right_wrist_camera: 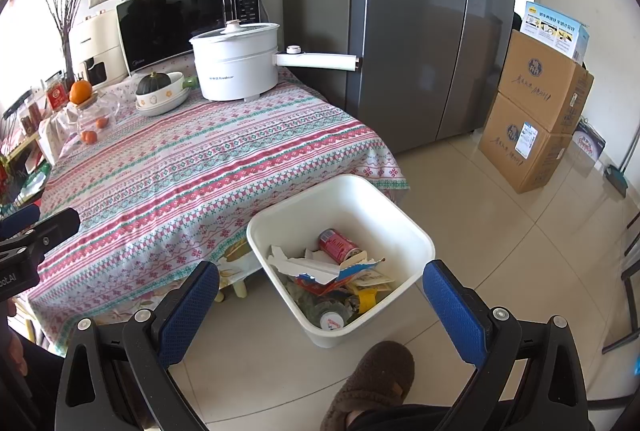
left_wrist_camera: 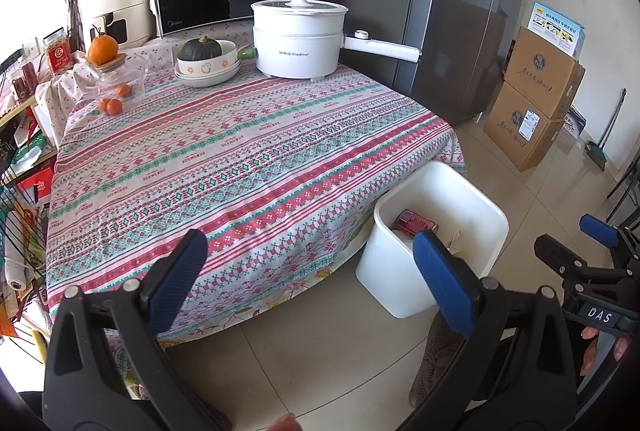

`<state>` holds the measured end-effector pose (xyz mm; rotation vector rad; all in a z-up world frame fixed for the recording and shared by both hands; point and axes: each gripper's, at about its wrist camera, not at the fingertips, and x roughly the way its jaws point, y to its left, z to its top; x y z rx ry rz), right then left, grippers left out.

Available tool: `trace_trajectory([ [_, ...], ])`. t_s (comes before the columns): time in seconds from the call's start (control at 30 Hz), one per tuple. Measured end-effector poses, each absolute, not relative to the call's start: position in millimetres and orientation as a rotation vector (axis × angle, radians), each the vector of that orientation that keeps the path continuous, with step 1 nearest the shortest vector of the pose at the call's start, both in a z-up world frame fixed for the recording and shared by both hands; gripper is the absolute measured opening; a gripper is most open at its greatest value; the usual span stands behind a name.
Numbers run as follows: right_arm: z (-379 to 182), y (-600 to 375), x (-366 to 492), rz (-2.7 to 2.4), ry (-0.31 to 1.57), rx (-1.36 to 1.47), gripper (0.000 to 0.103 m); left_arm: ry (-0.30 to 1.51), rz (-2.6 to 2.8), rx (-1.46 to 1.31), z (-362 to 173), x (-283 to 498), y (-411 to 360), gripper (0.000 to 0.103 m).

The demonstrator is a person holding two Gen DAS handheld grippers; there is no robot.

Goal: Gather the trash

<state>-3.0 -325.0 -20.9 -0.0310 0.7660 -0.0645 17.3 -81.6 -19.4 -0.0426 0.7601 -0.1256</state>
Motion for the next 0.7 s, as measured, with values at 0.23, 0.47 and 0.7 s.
trace_trajectory([
  [0.23,-22.2,-325.1,-3.0,-0.066,0.766,-0.030,0.103,0.762,-0.126,-0.041,-19.6,17.7,-81.8,0.102],
  [0.47,-23.9,-325.3,-3.9,-0.071,0.760,-0.028,0.103,0.762,-0.128,-0.041,-19.8,17.5,-81.4,0.102],
  [0.7,-24.3,-325.3,-4.0,-0.071,0.759,-0.028,0.103,0.766,-0.133,-0.060,-18.7,16.4,-78.5,0.102],
])
